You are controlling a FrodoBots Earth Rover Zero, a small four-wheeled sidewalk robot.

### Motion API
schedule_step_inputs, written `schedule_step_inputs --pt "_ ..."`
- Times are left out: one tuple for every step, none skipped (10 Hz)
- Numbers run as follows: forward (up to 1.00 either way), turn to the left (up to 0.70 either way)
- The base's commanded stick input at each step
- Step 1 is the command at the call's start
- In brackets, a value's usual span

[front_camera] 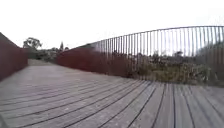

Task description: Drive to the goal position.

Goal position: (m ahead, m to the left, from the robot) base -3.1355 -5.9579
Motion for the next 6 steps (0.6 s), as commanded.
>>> schedule_step_inputs --pt "0.00 -1.00" --pt "0.00 -1.00" --pt "0.00 -1.00" --pt "0.00 -1.00" --pt "0.00 -1.00" --pt "0.00 -1.00"
